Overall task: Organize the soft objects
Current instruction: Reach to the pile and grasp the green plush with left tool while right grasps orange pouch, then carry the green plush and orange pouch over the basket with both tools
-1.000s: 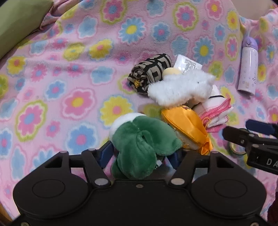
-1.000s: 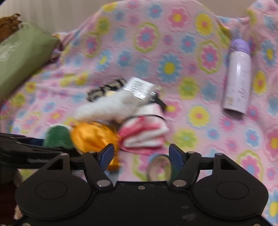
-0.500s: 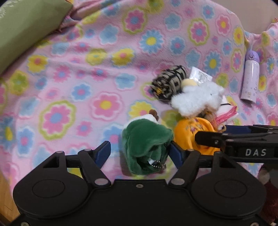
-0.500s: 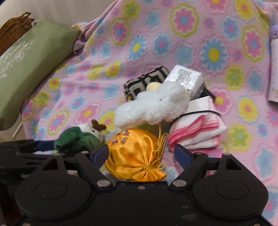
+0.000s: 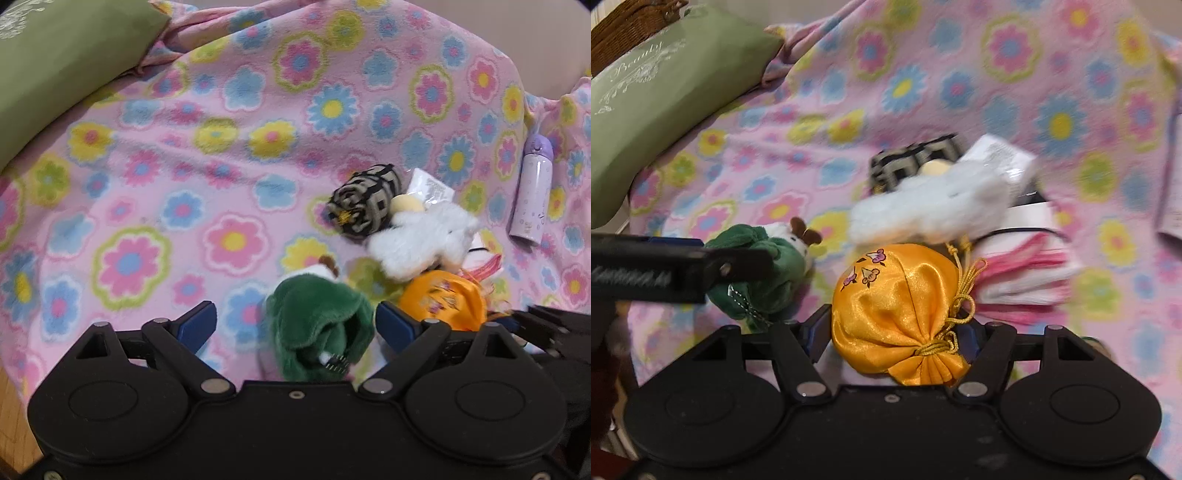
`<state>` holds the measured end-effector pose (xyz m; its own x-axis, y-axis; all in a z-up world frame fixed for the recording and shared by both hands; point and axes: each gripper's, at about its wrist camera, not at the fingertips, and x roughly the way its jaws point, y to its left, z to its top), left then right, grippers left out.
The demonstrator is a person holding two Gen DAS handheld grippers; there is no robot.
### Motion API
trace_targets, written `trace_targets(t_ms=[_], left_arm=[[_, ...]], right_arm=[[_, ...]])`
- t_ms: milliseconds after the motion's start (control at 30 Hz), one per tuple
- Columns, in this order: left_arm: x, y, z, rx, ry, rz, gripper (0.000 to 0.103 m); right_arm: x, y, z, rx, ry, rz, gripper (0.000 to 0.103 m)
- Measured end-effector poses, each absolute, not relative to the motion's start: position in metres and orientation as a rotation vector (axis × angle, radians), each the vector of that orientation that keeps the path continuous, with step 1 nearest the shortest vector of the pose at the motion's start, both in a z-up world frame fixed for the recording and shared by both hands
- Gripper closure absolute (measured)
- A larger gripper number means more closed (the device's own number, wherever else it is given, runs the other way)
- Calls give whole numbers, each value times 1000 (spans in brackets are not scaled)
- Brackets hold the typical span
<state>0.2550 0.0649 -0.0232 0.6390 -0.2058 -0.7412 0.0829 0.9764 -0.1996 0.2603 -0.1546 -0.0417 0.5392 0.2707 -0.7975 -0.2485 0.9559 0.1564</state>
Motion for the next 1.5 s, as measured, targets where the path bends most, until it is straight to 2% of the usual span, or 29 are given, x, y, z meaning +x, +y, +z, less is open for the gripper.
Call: trace_targets(t_ms=[233,333,467,500,533,567,767,1033,1500], left_arm=[[277,33,-39,-72,918,-153,6],[282,26,-45,-42,929,-137,10],[279,22,-48,-42,946,-142,25],[277,21,-48,-37,947,-140,39],[276,20,-48,-29,948,-141,48],[275,19,-48,-20,947,-147,49],[252,14,-32,-42,921,-183,50],[180,-5,7,-43,900,-258,50],[54,-23,9,-16,900,-299,50]], right_arm=[[238,-201,-27,65,982,183,36],[225,-214,-22,70,985,154,36],[212,-221,-20,70,984,131,36],[210,-222,-20,72,983,125,36],[207,-223,-19,77,982,121,36],[211,-221,-20,81,983,118,36],[199,-223,-10,97,969,89,36],[148,-229,19,115,962,68,35],[16,-226,30,142,987,61,35]])
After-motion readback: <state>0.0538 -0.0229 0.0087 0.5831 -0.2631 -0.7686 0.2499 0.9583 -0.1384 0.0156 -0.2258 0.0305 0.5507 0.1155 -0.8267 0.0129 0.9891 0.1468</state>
